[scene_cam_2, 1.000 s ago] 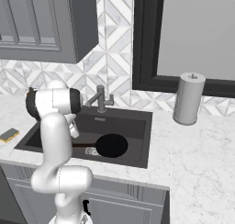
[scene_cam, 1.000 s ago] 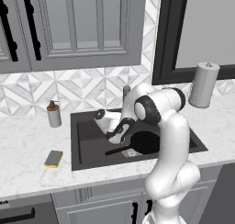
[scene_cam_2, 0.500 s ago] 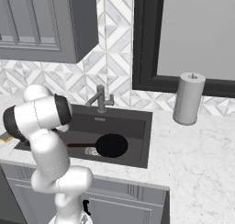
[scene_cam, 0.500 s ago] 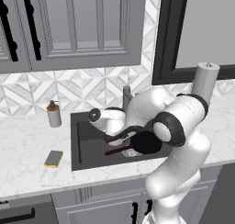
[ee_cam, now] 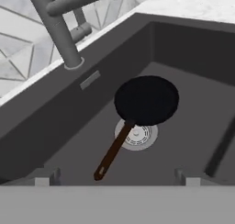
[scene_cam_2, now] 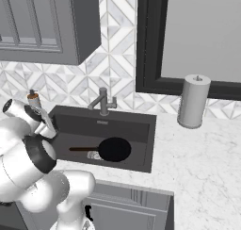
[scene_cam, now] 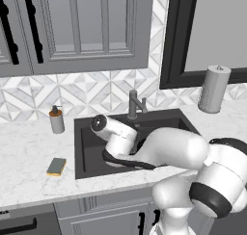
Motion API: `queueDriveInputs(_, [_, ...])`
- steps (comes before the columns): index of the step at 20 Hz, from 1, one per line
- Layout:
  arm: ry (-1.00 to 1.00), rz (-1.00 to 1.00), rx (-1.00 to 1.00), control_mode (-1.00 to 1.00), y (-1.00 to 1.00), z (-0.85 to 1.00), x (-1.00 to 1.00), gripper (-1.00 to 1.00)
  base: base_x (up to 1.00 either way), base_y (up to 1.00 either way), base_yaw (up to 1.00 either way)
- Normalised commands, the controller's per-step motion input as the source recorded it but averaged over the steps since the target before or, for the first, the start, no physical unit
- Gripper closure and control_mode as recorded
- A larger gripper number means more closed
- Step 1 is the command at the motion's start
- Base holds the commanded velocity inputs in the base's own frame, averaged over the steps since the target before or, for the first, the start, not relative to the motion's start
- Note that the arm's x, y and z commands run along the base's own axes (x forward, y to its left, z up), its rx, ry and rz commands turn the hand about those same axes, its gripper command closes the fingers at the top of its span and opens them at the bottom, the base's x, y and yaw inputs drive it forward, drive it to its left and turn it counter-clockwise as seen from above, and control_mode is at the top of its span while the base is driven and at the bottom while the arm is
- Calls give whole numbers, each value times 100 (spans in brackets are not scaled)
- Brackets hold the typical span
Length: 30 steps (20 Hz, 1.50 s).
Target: Pick the pan and sponge and place them into the sink. Then turn on the water.
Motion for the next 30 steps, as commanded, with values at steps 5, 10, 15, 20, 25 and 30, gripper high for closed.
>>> queueDriveInputs(5, [30, 8, 0, -100, 19, 84, -64, -100, 0, 0, 0])
queueDriveInputs(10, [15, 26, 0, -100, 48, 27, -68, -100, 0, 0, 0])
queueDriveInputs(15, [0, 22, 7, -100, 44, 0, -62, -100, 0, 0, 0])
queueDriveInputs(20, [2, 10, 11, -100, 36, 0, -24, -100, 0, 0, 0])
queueDriveInputs(25, [6, 12, 5, -100, 56, 0, 0, -100, 0, 0, 0])
queueDriveInputs(30, [4, 9, 1, -100, 63, 0, 3, -100, 0, 0, 0])
